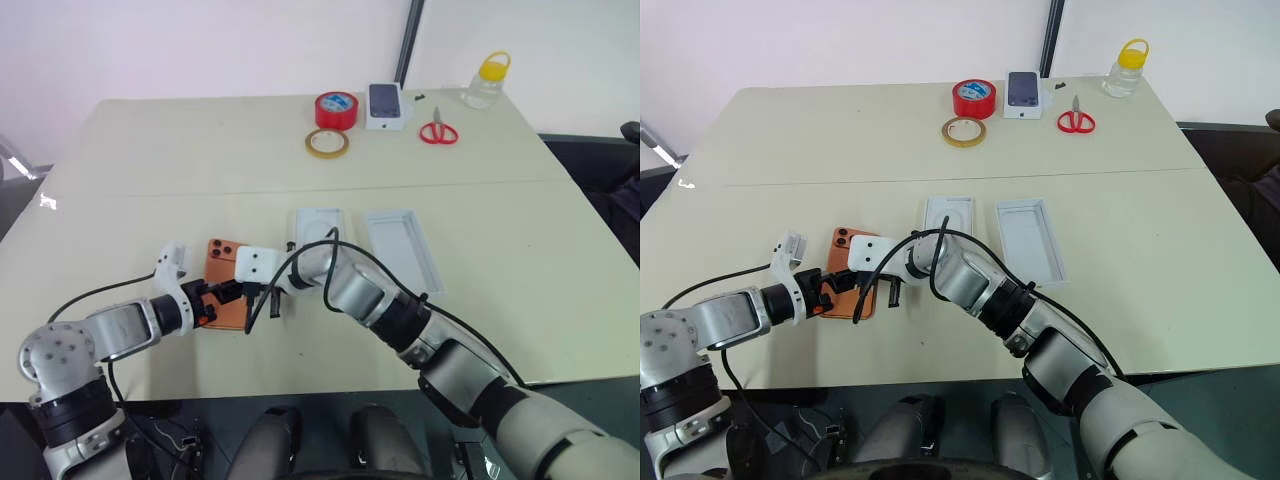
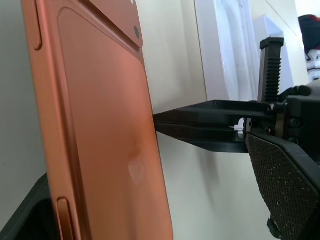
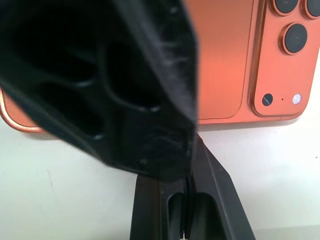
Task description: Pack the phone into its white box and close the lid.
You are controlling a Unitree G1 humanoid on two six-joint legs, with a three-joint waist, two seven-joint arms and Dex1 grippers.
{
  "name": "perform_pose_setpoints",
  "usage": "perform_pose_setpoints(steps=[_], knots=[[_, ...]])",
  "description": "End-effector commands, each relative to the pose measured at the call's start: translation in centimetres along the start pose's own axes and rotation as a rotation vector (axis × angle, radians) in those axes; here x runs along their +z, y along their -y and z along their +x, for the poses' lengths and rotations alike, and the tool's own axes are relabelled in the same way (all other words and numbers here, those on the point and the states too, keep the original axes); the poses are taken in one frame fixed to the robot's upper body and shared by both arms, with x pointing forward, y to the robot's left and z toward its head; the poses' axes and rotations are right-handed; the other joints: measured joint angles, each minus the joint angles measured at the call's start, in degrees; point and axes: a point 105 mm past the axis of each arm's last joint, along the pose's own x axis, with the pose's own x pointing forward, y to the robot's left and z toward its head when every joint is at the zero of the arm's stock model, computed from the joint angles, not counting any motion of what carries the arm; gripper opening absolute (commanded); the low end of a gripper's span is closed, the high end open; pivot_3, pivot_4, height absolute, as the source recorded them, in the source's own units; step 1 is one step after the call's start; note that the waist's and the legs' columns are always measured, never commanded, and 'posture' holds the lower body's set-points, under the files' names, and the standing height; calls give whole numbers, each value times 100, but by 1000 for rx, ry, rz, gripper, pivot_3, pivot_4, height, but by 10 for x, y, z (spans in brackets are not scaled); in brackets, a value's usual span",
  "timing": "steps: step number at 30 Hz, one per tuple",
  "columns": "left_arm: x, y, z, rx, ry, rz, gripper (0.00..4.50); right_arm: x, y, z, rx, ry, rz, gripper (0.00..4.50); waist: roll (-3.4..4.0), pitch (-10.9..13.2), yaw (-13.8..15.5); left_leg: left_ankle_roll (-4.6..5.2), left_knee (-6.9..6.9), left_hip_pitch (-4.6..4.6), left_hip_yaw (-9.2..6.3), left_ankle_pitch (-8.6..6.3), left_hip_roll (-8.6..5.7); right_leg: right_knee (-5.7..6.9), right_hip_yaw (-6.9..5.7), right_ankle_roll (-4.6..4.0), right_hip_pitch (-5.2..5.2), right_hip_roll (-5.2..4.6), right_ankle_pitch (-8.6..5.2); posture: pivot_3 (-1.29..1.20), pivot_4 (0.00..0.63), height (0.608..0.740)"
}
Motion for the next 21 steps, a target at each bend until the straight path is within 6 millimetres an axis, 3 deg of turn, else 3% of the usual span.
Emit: perform_pose_setpoints(steps=[1,4,21], knots=[[-1,-9,-4,38,-3,-29,3610,8,2,-5,-15,31,-10,0,0,0,-1,0,0,0,0,0,0,0,0,0,0,0,0,0,150,740],[-1,-11,-8,55,1,-25,2194,8,5,-8,-26,34,-10,0,-2,1,-12,0,0,-4,0,0,1,1,1,0,-6,1,0,0,150,740],[-3,-13,-23,52,70,-88,2194,6,10,-19,-41,43,-9,0,-6,4,-23,-4,-2,-8,0,-2,6,1,3,0,-9,4,0,0,150,740]])
